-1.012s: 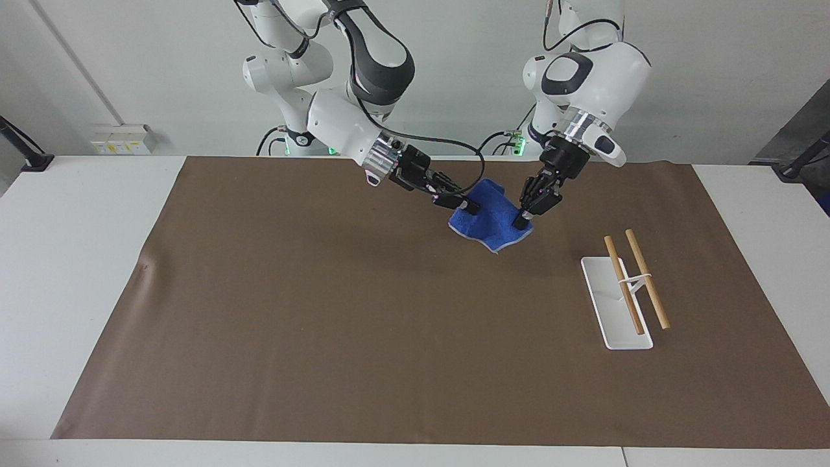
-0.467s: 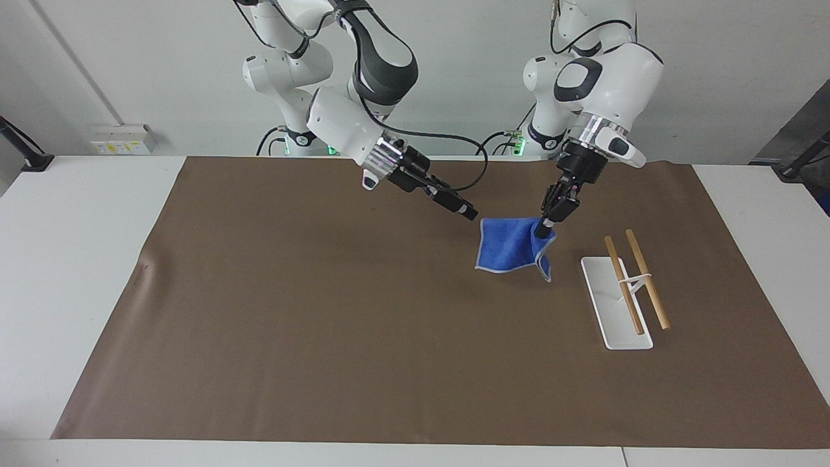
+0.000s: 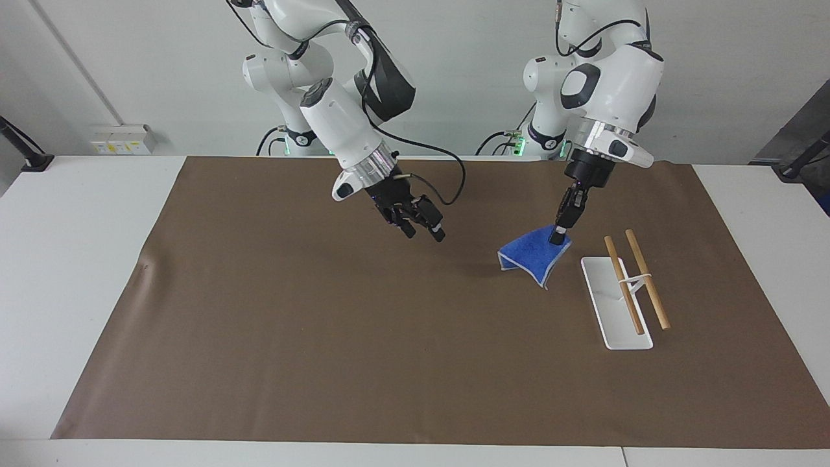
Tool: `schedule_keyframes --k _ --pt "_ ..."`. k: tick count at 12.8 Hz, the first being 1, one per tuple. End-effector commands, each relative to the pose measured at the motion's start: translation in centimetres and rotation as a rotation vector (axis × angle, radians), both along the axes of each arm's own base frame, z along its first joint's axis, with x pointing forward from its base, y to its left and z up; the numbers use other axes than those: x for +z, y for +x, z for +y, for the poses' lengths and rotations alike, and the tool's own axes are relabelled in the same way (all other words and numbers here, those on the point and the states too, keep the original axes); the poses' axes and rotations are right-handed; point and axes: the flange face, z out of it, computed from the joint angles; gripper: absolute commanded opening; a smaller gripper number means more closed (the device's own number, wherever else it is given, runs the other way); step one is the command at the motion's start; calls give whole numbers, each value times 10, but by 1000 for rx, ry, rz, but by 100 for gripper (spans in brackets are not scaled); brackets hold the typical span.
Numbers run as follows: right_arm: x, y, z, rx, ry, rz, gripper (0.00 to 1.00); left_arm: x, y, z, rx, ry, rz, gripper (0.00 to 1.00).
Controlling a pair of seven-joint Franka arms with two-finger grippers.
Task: Right arm passes towel to left arm to hang
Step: 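Open the right gripper and withdraw it while the left gripper pulls back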
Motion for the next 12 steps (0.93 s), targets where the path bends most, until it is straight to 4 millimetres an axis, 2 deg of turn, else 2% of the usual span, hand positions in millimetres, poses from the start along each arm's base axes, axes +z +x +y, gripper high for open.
schedule_keyframes --k 1,3,7,9,12 --pt "-4 6 -25 145 -268 -68 100 2 19 23 -67 111 -50 0" --pt "0 10 -36 195 -375 -79 100 12 35 39 -66 119 -73 0" --pt "29 23 -74 291 -467 -45 100 -9 43 50 -73 157 -53 0" --pt "46 25 -88 328 -507 -22 100 -13 46 55 -66 164 -55 0" --pt "73 21 -121 323 -542 4 100 -24 50 71 -37 170 -59 0"
